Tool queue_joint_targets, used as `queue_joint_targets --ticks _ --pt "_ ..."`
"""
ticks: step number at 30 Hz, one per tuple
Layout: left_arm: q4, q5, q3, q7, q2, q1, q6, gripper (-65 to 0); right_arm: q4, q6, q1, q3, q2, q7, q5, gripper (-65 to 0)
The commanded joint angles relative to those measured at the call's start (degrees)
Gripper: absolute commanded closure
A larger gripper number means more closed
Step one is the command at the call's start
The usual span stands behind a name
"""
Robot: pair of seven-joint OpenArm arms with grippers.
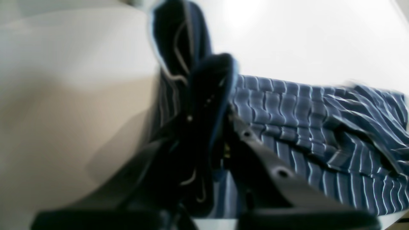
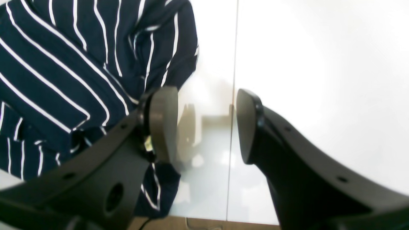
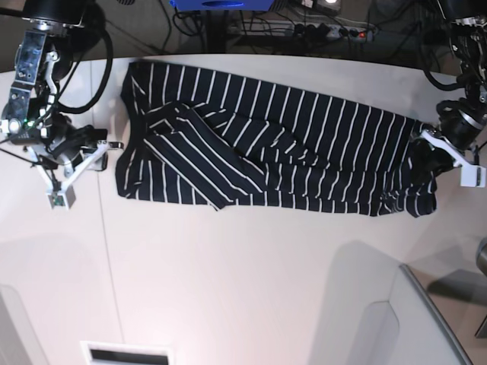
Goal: Layout the t-shirt on the table in an organized manner, then fold the t-shirt properly
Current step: 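Regrasp the strip end with the left gripper and fold it inward, then move the left gripper over the shirt and press the folded layers flat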
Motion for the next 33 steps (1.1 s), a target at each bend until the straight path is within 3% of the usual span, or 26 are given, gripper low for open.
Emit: queue_joint_targets --ticks 1,5,10,16,22,33 --pt "2.82 -0.48 1.74 -1.79 -0.62 -0.54 0.81 0.0 1.00 0.12 0.73 0.14 0.51 1.02 0.23 -28.5" --pt "6.42 6.91 10.80 -1.97 3.86 -0.45 7.41 0.0 1.00 0.12 0.82 0.14 0.51 1.02 0.23 -28.5" --pt "5.55 17.90 18.71 -1.79 9.23 -3.35 7.93 0.0 1.00 0.12 0.73 0.32 0.68 1.02 0.23 -28.5" --pt "1.85 28.97 20.73 -1.79 13.89 -5.38 7.93 0.0 1.00 0.12 0.65 0.40 0.68 1.02 0.23 -28.5" --pt "-0.78 32.49 22.76 -1.79 15.29 -6.96 7.85 0.0 1.00 0.12 0.65 0.32 0.68 1.02 0.23 -28.5" --pt "-1.58 32.40 24.16 -1.79 15.20 -8.54 7.93 0.0 1.00 0.12 0.82 0.32 0.68 1.02 0.23 -28.5"
